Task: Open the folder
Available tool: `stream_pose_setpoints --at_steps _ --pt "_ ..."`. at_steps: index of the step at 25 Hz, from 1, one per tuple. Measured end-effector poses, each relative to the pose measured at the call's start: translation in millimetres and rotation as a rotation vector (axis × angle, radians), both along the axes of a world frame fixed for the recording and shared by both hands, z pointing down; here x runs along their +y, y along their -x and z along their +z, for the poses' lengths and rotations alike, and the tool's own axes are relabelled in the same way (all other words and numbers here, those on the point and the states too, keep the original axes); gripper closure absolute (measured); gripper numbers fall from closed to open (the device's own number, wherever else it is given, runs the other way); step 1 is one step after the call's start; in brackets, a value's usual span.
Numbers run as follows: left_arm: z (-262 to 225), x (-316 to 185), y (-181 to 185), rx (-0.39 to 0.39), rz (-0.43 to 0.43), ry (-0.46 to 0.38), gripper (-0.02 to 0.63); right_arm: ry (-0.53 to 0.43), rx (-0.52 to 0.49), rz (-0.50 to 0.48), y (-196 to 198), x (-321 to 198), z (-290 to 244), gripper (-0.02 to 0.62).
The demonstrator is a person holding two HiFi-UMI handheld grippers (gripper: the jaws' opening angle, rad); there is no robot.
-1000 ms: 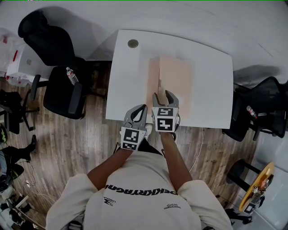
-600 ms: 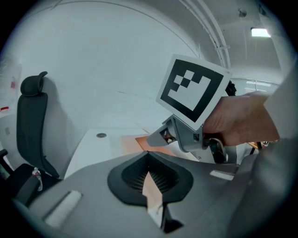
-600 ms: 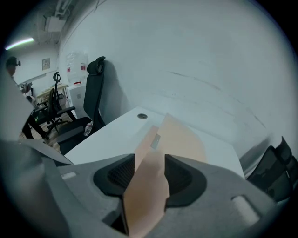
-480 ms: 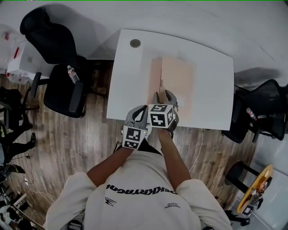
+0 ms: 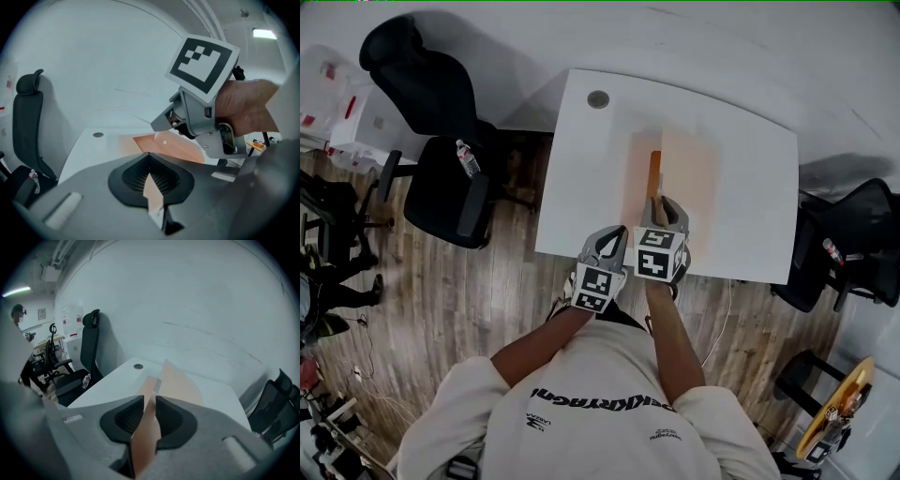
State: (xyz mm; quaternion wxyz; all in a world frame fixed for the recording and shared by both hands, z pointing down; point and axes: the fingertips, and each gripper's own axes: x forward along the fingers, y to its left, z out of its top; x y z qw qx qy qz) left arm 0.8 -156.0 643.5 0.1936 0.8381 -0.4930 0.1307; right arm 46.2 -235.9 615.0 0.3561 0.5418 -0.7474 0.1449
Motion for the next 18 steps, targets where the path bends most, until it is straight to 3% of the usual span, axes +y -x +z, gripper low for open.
stream_pose_setpoints --at_steps 18 --pt "30 -13 -21 -0.049 0.049 0.067 0.614 -0.126 -0.084 0.093 -61 -1 -57 0.572"
